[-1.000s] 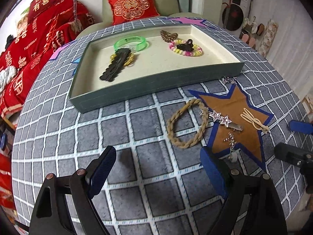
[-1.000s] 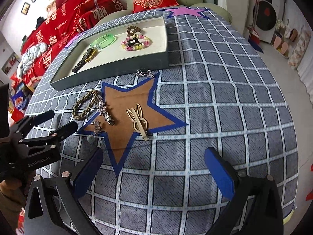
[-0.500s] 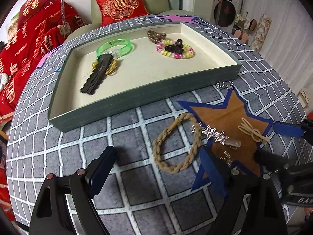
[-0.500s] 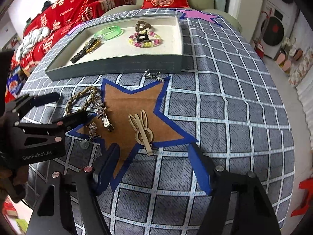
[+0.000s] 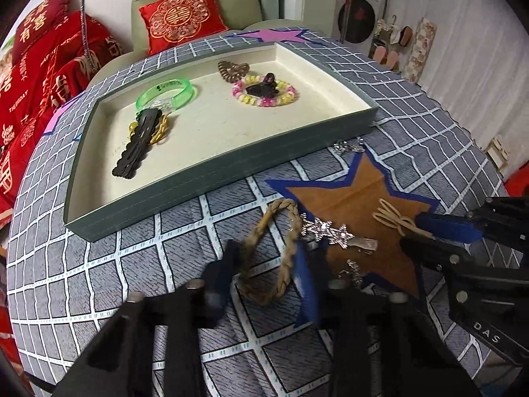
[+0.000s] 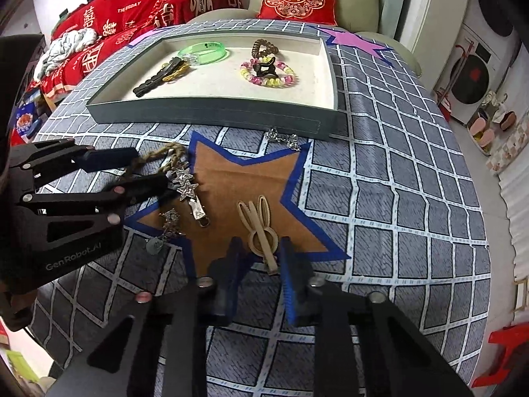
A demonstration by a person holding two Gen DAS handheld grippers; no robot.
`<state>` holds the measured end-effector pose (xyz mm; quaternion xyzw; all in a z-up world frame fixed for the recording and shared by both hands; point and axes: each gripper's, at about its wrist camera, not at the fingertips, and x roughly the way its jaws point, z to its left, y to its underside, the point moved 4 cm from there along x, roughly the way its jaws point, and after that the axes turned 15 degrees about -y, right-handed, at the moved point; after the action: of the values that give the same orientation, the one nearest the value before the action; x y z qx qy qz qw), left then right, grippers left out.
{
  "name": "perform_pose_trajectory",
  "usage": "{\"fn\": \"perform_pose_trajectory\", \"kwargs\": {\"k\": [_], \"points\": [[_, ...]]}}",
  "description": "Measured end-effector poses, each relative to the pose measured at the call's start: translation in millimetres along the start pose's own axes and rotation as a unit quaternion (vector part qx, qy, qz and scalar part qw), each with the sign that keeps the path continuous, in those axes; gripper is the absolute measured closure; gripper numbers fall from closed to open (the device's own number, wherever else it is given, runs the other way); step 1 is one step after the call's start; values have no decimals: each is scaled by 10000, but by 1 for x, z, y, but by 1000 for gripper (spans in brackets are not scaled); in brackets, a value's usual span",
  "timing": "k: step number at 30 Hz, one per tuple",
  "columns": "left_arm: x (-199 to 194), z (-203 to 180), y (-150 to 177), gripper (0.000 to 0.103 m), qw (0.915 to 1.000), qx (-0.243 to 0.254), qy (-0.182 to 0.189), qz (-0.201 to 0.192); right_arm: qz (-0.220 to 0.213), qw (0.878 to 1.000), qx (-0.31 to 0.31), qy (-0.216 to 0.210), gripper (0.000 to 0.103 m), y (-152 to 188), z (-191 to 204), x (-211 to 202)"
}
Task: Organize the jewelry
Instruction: 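Grasp the tan braided rope bracelet with the left tool while the right tool grasps the beige bunny-ear clip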
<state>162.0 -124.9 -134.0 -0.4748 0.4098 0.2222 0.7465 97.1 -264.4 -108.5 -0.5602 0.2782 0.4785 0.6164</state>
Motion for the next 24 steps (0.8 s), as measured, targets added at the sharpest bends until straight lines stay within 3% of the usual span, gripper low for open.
{"fn": "perform_pose_trajectory", "kwargs": {"k": [1,4,24], "points": [[-1,0,1,83,10000,24,-25,-18,2,10000,-2,1,88,0,1,0],[-3,1,4,83,10000,20,-70,-67,-8,10000,26,45,94,0,0,0],[-53,50,24,83,9934,-1047,-213,-408,-441,9979,343,-326,93,5,2,-46]]}}
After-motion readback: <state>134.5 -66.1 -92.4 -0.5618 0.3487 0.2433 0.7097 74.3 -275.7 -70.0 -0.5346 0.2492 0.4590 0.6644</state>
